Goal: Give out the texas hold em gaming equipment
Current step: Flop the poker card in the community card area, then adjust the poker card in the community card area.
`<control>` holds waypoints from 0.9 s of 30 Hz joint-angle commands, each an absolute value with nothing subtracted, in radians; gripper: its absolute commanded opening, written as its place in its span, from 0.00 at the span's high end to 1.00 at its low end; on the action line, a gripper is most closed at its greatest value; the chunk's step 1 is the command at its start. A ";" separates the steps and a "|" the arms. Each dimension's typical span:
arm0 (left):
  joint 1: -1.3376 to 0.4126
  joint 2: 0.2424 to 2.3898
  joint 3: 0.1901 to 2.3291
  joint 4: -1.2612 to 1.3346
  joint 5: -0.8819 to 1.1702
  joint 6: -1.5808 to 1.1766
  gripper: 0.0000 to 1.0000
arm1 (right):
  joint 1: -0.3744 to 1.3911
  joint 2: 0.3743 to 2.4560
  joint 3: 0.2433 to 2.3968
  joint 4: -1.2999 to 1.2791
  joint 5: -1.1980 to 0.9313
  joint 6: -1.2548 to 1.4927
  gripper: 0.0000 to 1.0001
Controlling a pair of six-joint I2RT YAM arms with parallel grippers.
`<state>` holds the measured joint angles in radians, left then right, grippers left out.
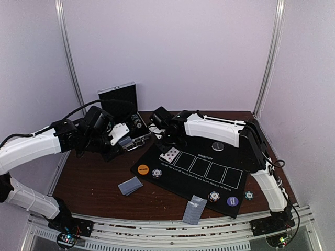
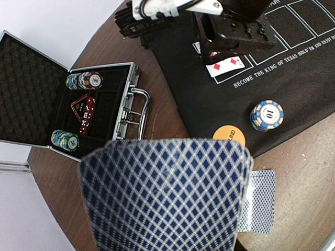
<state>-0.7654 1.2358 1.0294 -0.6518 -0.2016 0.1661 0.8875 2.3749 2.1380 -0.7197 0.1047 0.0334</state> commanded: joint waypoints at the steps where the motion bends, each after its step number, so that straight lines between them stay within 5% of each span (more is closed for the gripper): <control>1: -0.760 1.220 1.024 -0.609 -0.197 0.172 0.60 | 0.866 2.422 2.181 -0.643 -0.024 0.049 0.62; 14: -0.759 1.228 1.016 -0.605 -0.196 0.175 0.60 | 0.861 2.507 2.186 -0.710 0.002 0.043 0.87; 27: -0.759 1.241 1.028 -0.606 -0.187 0.178 0.60 | 0.864 2.426 2.199 -0.676 -0.172 0.079 0.82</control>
<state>-0.7654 1.2362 1.0210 -0.6514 -0.2012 0.1665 0.8600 2.4985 2.1677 -0.6712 -0.0441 0.0528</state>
